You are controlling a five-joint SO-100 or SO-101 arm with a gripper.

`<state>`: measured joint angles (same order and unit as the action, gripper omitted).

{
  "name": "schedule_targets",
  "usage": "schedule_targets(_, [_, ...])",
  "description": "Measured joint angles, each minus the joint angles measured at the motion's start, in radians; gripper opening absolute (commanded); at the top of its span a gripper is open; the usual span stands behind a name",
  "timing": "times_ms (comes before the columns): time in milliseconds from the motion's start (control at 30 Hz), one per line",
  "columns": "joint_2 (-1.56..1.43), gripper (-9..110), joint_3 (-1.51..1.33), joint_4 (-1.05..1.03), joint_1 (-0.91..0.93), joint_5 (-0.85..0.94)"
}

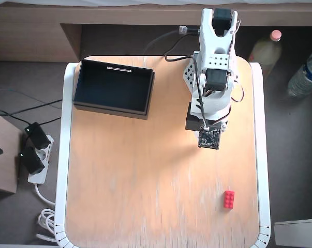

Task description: Grasp a lego block and put it in the bin.

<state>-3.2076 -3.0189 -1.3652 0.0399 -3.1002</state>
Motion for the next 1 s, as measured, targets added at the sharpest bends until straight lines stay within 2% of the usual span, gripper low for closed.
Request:
schedule_targets(133, [0.034, 2, 0.011, 0.021, 0.002, -0.028])
schedule_targets(467, [0.385, 2, 0.186, 0.124, 0.005, -0.057])
schedule_targets(1000, [0.963, 4, 0.653, 0.144, -0.114, 0.011])
